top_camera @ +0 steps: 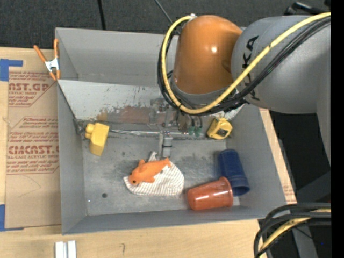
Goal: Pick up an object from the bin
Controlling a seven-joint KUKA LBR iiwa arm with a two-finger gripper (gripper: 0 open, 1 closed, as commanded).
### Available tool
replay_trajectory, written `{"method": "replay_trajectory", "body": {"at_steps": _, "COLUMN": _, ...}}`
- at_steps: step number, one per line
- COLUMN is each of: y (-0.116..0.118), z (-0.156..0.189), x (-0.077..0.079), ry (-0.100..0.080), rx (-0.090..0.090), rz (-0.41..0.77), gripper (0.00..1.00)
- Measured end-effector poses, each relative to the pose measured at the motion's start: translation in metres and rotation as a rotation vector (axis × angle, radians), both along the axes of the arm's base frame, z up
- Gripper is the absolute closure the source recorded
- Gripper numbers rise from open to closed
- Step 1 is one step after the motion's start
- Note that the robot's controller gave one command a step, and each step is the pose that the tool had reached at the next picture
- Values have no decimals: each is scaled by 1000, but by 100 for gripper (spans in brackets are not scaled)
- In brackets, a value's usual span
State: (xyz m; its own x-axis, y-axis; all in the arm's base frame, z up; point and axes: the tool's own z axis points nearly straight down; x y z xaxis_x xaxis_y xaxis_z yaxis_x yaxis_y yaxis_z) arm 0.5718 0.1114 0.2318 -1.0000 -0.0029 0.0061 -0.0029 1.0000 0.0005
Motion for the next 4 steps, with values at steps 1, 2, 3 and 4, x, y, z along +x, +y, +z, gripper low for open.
{"method": "replay_trajectory", "body": {"at_steps": 1, "y": -1, "z": 5, "x": 1, "ry": -8, "rx": 1, "rz": -2, "gripper": 0}}
{"method": "replay_trajectory", "body": {"at_steps": 2, "y": -4, "z": -68, "x": -9, "ry": -11, "rx": 0, "rz": 103, "gripper": 0}}
{"method": "replay_trajectory", "body": {"at_steps": 3, "y": -6, "z": -102, "x": -18, "ry": -2, "rx": -1, "rz": 145, "gripper": 0}}
{"method": "replay_trajectory", "body": {"at_steps": 4, "y": -14, "z": -91, "x": 3, "ry": -9, "rx": 0, "rz": 278, "gripper": 0}}
